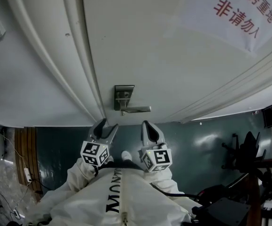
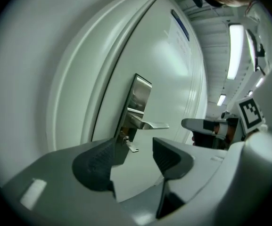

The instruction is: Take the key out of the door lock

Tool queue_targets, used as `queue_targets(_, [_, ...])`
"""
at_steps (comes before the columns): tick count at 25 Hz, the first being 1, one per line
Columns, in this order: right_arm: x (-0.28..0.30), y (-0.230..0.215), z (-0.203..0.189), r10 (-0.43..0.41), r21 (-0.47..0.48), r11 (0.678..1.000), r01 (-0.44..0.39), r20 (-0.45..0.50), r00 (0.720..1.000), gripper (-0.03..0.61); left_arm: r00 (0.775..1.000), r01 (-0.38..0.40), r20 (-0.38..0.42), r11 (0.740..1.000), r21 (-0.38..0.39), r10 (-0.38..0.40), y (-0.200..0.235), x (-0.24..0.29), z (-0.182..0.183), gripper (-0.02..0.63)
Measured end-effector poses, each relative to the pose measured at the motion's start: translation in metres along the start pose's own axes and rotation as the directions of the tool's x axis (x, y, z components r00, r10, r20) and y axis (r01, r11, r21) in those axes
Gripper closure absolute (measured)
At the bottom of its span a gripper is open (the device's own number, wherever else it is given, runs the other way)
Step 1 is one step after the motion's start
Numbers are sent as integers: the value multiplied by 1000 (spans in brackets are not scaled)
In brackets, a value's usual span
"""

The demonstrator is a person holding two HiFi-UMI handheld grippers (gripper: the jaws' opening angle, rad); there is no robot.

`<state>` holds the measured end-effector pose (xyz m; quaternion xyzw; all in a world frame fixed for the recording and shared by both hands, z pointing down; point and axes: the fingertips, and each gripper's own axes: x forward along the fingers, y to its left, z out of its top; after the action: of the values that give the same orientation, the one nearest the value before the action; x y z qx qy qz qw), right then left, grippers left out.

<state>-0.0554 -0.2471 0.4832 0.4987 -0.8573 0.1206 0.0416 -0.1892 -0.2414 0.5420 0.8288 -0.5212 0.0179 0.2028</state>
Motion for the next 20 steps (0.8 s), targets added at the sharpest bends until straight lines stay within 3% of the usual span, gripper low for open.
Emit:
queue_targets(6, [-6, -5, -4, -7, 0, 1000, 7, -13, 1000, 583, 999, 49, 6, 984, -170, -49, -5, 12, -9, 324])
queue_targets(10, [-9, -9, -6, -12, -7, 1000, 12, -24, 1000, 583, 997, 81, 24, 953, -293, -78, -7, 23, -16, 327])
queue_targets(12, [-12, -12, -6, -20, -11, 1000, 19, -29, 999, 583, 994, 106, 40, 914, -392, -98, -8, 30, -20, 326])
queue_targets(15, [-15, -18, -4, -32, -17, 999, 32, -34, 999, 583, 990, 144, 81, 815, -561, -119, -7, 40, -23, 336])
queue_targets(20, [-19, -30, -7, -56, -26, 998, 55, -56, 997, 583, 979, 205, 147, 680, -704, -143, -5, 57, -28, 337])
